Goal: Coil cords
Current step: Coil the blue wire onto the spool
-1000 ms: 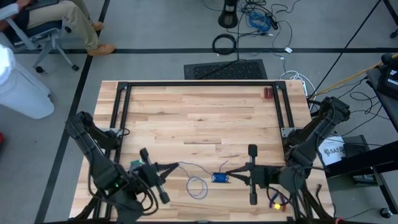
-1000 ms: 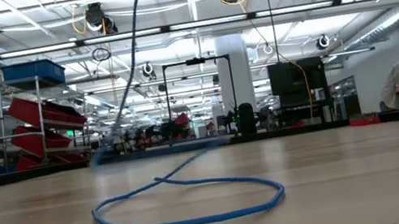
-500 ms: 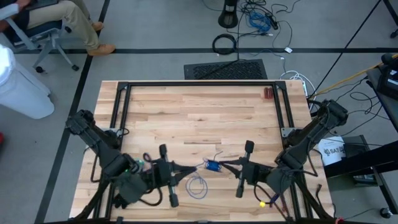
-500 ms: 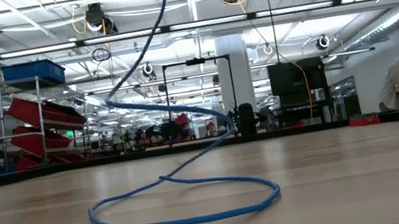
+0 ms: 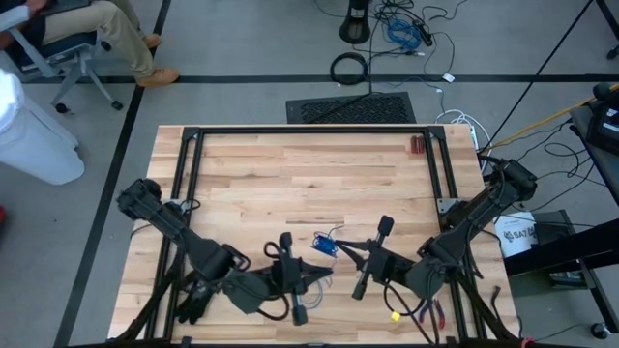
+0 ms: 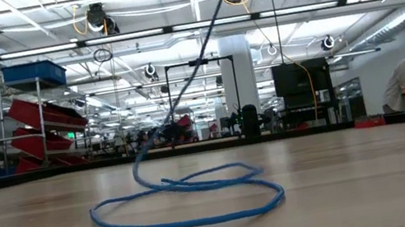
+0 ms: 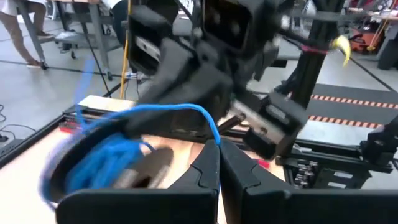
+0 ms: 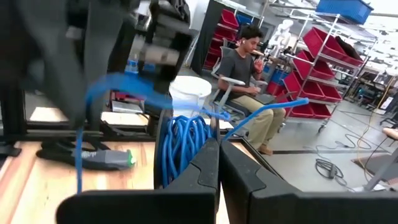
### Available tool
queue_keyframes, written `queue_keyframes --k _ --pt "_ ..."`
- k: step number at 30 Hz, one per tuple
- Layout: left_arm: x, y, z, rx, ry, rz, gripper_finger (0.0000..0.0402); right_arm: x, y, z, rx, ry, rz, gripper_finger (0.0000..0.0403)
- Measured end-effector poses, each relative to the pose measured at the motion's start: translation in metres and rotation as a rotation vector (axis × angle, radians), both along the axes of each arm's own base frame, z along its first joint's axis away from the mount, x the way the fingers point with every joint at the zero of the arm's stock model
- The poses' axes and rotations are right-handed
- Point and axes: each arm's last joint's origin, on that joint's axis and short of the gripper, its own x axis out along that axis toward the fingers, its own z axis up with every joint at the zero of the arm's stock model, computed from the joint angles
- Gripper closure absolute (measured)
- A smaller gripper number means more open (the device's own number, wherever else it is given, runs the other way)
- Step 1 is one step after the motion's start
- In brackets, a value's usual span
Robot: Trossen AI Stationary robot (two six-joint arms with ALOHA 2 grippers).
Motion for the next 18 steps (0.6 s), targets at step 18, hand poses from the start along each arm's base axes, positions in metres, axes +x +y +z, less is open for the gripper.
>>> queue_keyframes --k 18 --pt "0.036 -0.012 -0.051 0.043 0.065 0.016 0.0401 -0.007 0.01 0.009 -0.002 -0.049 0.042 0.0403"
